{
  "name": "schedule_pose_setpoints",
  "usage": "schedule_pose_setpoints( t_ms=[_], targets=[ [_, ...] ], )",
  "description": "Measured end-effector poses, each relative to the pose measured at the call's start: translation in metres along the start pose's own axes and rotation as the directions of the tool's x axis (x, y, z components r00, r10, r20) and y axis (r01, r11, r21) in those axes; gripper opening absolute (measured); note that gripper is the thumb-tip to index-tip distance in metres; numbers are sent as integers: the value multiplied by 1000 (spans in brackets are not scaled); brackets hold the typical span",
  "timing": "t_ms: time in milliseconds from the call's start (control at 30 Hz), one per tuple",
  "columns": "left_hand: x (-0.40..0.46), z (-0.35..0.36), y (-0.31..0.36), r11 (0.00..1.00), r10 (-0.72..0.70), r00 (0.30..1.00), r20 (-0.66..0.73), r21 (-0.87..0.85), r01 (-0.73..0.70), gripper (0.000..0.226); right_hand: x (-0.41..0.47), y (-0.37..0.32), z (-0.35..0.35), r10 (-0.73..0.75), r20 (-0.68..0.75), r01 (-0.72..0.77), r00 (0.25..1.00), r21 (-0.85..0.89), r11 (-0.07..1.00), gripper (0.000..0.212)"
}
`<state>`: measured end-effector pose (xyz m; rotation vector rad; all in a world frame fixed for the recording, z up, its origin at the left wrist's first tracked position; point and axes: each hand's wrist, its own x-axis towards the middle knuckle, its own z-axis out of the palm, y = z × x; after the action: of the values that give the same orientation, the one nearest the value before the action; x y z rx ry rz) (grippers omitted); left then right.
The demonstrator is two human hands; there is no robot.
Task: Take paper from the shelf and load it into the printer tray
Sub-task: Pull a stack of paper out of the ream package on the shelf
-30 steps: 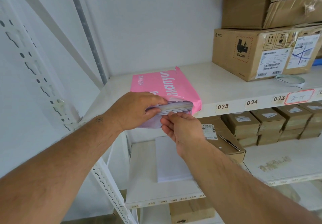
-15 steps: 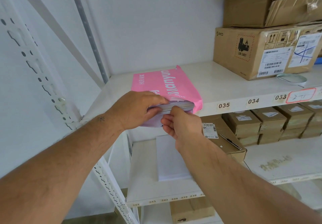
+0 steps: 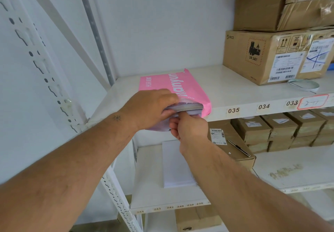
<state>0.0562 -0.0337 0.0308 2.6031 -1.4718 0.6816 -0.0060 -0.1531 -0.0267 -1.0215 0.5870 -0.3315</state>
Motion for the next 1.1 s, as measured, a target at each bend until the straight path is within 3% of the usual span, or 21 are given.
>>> schedule_pose_setpoints(
  t_ms=[267,500,567,633,700,833,1100],
  targets=[
    [12,-4,11,986,-6,999,48,165,-2,20,-7,-3,0,-60,-26,58,998,-75,995,30],
    [14,-13,13,995,-48,994,98,93,39,14,-28,-11,2,-141,-96,131,985,-103,986,21],
    [13,-16,12,995,-68,989,132,76,58,12,-45,-15,-8,-174,-35,169,984,-120,978,29],
    [12,-17,11,992,-104,979,178,90,89,17,-65,-20,-13,-202,127,218,971,-123,968,30],
    [10,-18,9,987,-138,970,200,112,117,16,-74,-18,-14,-137,243,172,960,-128,977,28],
    [12,-18,5,980,-113,977,182,182,79,18,-66,-19,-25,-80,201,86,976,-17,996,23],
    [23,-16,12,977,-76,982,173,211,38,12,-38,-22,-13,78,164,-78,983,-9,997,9]
  ],
)
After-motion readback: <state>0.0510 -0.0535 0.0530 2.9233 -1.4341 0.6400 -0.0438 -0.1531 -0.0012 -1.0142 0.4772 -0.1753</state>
